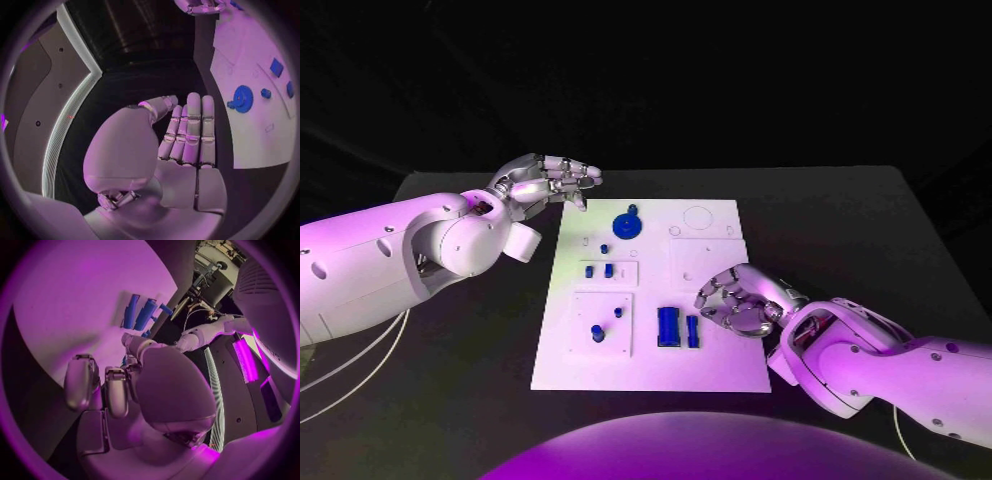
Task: Assemble the parts on the task board
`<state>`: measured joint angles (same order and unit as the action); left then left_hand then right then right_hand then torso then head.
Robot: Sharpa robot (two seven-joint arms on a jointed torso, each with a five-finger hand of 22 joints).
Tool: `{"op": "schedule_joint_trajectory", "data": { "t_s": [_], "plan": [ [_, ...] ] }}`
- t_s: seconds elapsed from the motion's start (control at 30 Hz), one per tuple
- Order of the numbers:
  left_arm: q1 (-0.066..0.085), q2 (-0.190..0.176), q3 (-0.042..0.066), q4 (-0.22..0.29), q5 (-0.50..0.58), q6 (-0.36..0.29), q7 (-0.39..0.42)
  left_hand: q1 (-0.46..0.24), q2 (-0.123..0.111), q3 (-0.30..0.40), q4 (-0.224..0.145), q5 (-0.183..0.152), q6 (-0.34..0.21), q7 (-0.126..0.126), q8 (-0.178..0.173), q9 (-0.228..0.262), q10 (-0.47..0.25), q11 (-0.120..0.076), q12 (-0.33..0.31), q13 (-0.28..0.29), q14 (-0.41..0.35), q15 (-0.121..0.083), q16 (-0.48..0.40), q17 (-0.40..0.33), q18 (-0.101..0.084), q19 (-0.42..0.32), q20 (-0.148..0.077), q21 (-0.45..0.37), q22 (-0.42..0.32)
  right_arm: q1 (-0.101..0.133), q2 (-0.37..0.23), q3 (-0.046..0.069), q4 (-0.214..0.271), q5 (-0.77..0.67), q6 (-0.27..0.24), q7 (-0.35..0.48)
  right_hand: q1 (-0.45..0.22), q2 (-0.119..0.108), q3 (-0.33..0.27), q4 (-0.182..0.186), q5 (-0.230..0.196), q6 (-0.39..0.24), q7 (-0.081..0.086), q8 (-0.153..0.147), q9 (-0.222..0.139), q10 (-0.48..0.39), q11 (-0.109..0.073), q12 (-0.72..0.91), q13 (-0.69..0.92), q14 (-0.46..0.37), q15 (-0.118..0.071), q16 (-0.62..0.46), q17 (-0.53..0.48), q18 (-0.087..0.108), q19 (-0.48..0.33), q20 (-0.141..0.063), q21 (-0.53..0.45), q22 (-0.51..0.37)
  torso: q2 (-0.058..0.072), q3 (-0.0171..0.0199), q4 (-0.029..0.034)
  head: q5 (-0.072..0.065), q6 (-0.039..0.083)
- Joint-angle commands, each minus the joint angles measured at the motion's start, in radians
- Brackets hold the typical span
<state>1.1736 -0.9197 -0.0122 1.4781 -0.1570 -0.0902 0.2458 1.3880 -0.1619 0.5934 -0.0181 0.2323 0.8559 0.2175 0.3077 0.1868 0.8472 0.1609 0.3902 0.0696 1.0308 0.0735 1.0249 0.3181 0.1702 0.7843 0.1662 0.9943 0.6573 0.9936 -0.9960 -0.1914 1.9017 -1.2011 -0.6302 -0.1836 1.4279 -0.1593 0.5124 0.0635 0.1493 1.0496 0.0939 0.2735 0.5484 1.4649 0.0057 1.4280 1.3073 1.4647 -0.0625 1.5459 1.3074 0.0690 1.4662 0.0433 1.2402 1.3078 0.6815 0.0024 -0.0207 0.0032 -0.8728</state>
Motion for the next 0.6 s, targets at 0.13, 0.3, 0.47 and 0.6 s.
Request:
{"op": "schedule_joint_trajectory", "data": {
  "t_s": [0.13, 0.3, 0.47, 0.6],
  "plan": [
    [0.0, 0.001, 0.001, 0.003, 0.0, 0.016, 0.005, -0.003, 0.003, 0.002, -0.005, 0.006, -0.005, 0.002, 0.006, -0.002, -0.006, -0.001, 0.007, -0.001, -0.007, 0.002, 0.004, -0.001, 0.014, -0.003, 0.003, 0.0, 0.001, -0.005, 0.015, 0.0, -0.01, -0.021, 0.016, 0.011, -0.007, 0.01, 0.009, -0.003, 0.001, 0.01, 0.001, 0.0, -0.001, 0.055, 0.006, 0.008, 0.185, 0.094, 0.009, 0.005, 0.203, -0.011, 0.012, 0.007, 0.007, 0.186, -0.001, -0.0008, -0.0001, 0.0, 0.0],
    [0.001, -0.001, 0.001, 0.003, 0.0, 0.016, 0.004, -0.003, 0.003, 0.002, -0.005, 0.006, -0.005, 0.002, 0.006, -0.002, -0.006, -0.001, 0.007, -0.001, -0.007, 0.002, 0.004, -0.001, 0.014, -0.003, 0.003, 0.0, 0.001, -0.009, 0.026, 0.0, -0.014, -0.021, 0.041, 0.003, -0.018, 0.013, 0.01, -0.005, 0.0, 0.018, -0.003, 0.003, 0.0, 0.058, 0.004, 0.015, 0.189, 0.094, 0.008, 0.005, 0.205, -0.011, 0.013, 0.008, 0.011, 0.187, 0.0, -0.001, -0.0004, 0.002, 0.0],
    [0.001, -0.001, 0.001, 0.004, 0.0, 0.016, 0.003, -0.003, 0.003, 0.002, -0.005, 0.006, -0.005, 0.002, 0.006, -0.002, -0.006, -0.001, 0.007, -0.001, -0.007, 0.002, 0.004, -0.001, 0.014, -0.003, 0.003, 0.0, 0.001, -0.012, 0.03, 0.0, -0.017, -0.02, 0.055, -0.003, -0.033, 0.014, 0.007, -0.005, -0.001, 0.021, -0.008, 0.005, 0.001, 0.061, 0.001, 0.02, 0.191, 0.095, 0.006, 0.006, 0.206, -0.011, 0.014, 0.007, 0.013, 0.187, -0.001, -0.0014, -0.0007, 0.002, 0.0],
    [0.001, -0.001, 0.001, 0.003, 0.0, 0.016, 0.003, -0.003, 0.003, 0.002, -0.005, 0.006, -0.005, 0.002, 0.006, -0.002, -0.006, -0.001, 0.007, -0.001, -0.007, 0.002, 0.004, -0.001, 0.014, -0.003, 0.003, 0.0, 0.001, -0.013, 0.032, 0.0, -0.02, -0.02, 0.065, -0.012, -0.044, 0.013, 0.004, -0.004, -0.002, 0.021, -0.011, 0.005, 0.001, 0.062, -0.002, 0.022, 0.192, 0.095, 0.004, 0.006, 0.206, -0.011, 0.014, 0.006, 0.014, 0.187, -0.001, -0.001, -0.0006, 0.003, 0.0]
  ]
}}
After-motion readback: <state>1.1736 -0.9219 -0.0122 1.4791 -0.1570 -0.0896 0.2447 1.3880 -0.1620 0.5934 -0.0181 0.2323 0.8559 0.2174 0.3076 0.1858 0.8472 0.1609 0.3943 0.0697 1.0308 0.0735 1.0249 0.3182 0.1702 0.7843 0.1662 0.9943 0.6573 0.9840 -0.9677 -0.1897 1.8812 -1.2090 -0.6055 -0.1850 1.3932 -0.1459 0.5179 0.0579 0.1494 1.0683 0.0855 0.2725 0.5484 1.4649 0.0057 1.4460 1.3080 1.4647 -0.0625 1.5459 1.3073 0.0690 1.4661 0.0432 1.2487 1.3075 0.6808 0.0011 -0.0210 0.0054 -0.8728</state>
